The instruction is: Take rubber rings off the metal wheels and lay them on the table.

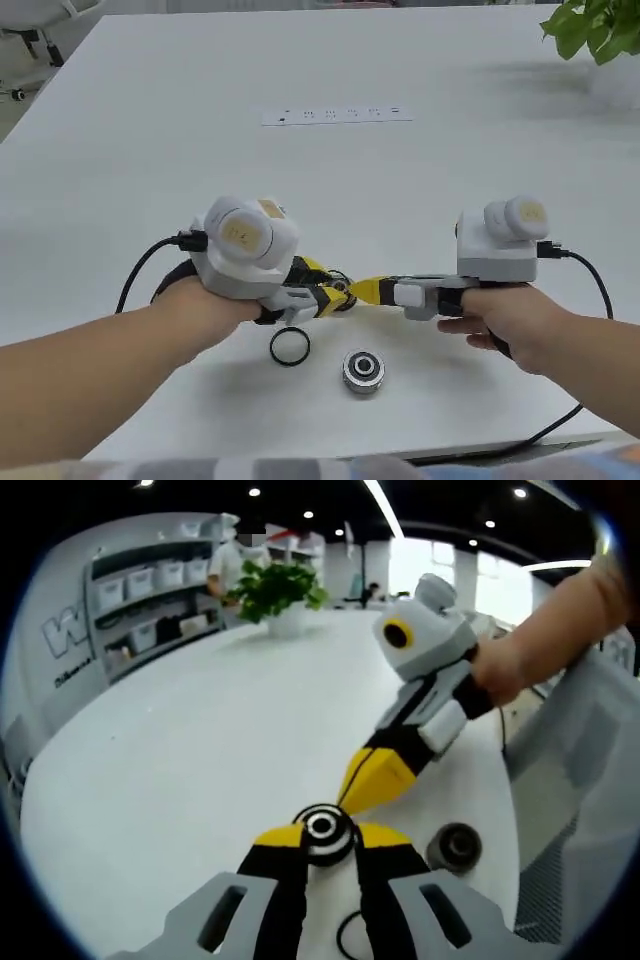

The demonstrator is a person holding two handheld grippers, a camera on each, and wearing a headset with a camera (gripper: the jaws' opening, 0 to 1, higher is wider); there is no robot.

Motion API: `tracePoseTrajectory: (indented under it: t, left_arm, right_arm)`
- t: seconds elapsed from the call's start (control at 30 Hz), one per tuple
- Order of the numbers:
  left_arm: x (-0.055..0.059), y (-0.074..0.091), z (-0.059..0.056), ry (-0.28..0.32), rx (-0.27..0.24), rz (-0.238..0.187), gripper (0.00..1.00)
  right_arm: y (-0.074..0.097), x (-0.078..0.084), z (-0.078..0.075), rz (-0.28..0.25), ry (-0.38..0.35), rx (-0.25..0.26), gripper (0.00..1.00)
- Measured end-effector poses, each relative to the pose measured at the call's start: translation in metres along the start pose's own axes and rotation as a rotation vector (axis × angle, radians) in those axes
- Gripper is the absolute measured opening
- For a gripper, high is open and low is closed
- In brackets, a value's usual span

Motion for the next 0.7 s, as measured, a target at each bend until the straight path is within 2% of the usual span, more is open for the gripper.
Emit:
tracePoseTrajectory:
  t: [0.2,0.5,0.7]
  left_arm:
    - [-0.003,0.017,0.0,-0.005,0.007,-0.025,0.26]
    - [-0.005,0.044,0.003,0.024,0.004,-0.067,0.36]
    - [-0.008,0.062,0.0,0.053,-0.004,-0.106,0.42]
  right_arm:
    - [0.001,-0.004,0.003,-0.011,-0.002,-0.016,0.0]
    - [0.002,-0.007,0.011,-0.019,-0.004,-0.044,0.0]
    - [0.001,-0.01,0.019,-0.024,-0.007,-0.067,0.0]
Point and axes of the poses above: the centre of the closed fingertips' face, and the gripper's own axes: y roughly backward along the fingers, z roughly to its left, x roughly out of its underside, the point moved 6 cm from there along y, roughly backward along the fingers, and after that the axes turned 4 degrees about -y, right-handed, at the moved point
